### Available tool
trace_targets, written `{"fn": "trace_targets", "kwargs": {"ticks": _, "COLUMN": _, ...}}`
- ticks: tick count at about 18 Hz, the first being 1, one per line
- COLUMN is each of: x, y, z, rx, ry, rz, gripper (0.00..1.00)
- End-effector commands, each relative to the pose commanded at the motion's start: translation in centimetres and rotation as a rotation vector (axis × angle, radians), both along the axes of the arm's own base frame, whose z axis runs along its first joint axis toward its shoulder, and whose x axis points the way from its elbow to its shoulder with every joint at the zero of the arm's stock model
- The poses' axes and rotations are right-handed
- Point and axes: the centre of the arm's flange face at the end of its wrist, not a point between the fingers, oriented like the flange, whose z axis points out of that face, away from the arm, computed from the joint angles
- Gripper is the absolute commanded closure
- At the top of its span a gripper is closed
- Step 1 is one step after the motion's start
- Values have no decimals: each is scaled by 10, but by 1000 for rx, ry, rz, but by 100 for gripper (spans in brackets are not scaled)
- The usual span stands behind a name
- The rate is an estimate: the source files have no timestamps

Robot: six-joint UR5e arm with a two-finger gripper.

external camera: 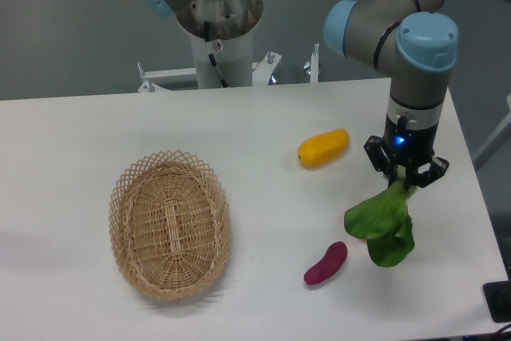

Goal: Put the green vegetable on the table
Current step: 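Carry the held green bok choy toward the basket and lower it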

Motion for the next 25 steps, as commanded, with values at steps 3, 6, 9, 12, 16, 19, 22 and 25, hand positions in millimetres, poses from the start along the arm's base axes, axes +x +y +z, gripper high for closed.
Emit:
{"fn": "trace_targets", "kwargs": {"ticks": 3, "x": 6, "y": 0, "z": -7, "rx": -7, "ry": -12, "rz": -6, "gripper": 70}}
{"fn": "trace_targets", "kwargs": {"ticks": 6, "x": 15, "y": 0, "z": -15, "rx": -16, "ry": -33, "rz": 0, "gripper": 70}}
{"fn": "trace_targets", "kwargs": {"ticks": 9, "x": 36, "y": 7, "z": -23, "rx": -20, "ry": -58, "rz": 15, "gripper": 70}}
{"fn": "trace_targets", "kwargs": {"ticks": 12, "x": 63, "y": 2, "z": -34, "rx": -32, "ry": -94, "rz": 29, "gripper": 70}}
{"fn": "trace_targets", "kwargs": {"ticks": 16, "x": 92, "y": 4, "z": -44, "rx": -44, "ry": -126, "rz": 32, "gripper": 70}}
{"fn": "trace_targets", "kwargs": {"ticks": 19, "x": 122, "y": 25, "z": -64, "rx": -63, "ry": -161, "rz": 20, "gripper": 70}}
{"fn": "trace_targets", "kwargs": {"ticks": 22, "x": 139, "y": 32, "z": -83, "rx": -79, "ry": -183, "rz": -7, "gripper": 70}}
{"fn": "trace_targets", "kwargs": {"ticks": 25, "x": 144, "y": 40, "z": -98, "rx": -82, "ry": -167, "rz": -29, "gripper": 70}}
